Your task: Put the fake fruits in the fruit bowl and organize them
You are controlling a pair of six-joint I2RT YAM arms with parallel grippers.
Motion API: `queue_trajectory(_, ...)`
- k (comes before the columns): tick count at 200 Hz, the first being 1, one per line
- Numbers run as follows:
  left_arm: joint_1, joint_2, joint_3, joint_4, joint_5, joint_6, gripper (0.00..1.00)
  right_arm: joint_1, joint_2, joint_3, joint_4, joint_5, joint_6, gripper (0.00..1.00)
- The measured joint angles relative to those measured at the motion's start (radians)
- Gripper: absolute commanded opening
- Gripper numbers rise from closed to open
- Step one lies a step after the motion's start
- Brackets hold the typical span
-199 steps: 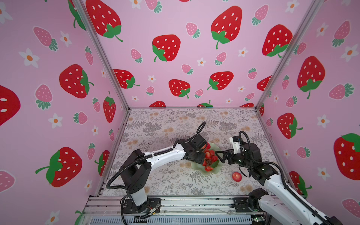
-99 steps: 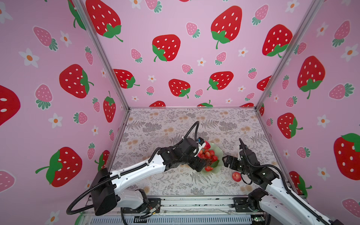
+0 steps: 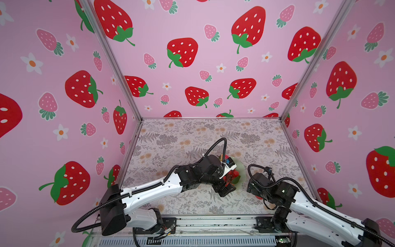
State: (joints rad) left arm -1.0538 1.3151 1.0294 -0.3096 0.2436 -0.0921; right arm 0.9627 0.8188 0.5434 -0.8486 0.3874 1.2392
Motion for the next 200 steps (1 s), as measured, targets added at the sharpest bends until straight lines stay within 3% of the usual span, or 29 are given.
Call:
queue_trajectory(42,0.000,-0.034,-0.041,-0.001,-0.014,0.018,0.99,0.022,0.022,-0.051,-0.017,-0.010,0.051,0.93)
queue_trajectory(57,0.000,-0.058,-0.056,0.000,-0.018,0.018,0.99,0.022,0.021,-0.064,-0.015,-0.011,0.056,0.82)
queue_trajectory(73,0.000,-0.089,-0.071,0.003,-0.020,0.018,0.99,0.022,0.014,-0.085,-0.003,-0.012,0.071,0.80)
queue_trajectory(97,0.000,-0.123,-0.083,0.007,-0.027,0.018,0.99,0.022,0.006,-0.115,0.016,-0.014,0.073,0.66)
queue_trajectory(169,0.000,-0.133,-0.100,0.014,-0.069,0.010,0.99,0.021,-0.027,-0.127,0.036,-0.002,0.060,0.59)
queue_trajectory(200,0.000,-0.137,-0.104,0.026,-0.080,-0.002,0.99,0.018,-0.027,-0.036,0.026,0.043,-0.017,0.58)
